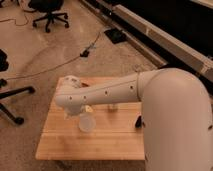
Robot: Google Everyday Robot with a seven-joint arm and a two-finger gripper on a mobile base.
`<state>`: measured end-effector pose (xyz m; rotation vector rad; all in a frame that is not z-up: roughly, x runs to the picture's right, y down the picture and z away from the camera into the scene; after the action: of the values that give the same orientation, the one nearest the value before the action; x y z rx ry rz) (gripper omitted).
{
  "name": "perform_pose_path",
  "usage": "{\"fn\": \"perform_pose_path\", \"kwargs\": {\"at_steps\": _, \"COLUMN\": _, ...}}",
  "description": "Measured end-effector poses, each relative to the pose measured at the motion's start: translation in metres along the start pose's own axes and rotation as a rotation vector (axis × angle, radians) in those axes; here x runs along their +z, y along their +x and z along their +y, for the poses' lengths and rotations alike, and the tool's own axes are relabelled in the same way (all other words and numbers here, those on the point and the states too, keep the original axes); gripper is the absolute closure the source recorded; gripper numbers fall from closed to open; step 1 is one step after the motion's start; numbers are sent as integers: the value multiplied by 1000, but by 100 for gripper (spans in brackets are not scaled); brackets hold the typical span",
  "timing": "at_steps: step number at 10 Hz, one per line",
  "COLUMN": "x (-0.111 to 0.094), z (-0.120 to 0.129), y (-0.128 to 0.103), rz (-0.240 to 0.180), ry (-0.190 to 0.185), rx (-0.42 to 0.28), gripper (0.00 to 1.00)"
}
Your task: Place the ceramic cup over the eraser
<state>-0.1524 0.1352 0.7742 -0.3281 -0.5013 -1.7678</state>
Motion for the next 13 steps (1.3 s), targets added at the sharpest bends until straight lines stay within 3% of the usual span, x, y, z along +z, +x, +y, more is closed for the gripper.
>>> {"fn": "perform_pose_path", "kwargs": {"at_steps": 13, "x": 5, "z": -2, "y": 3, "rz": 6, "ry": -9, "rx": -4, "gripper": 20}}
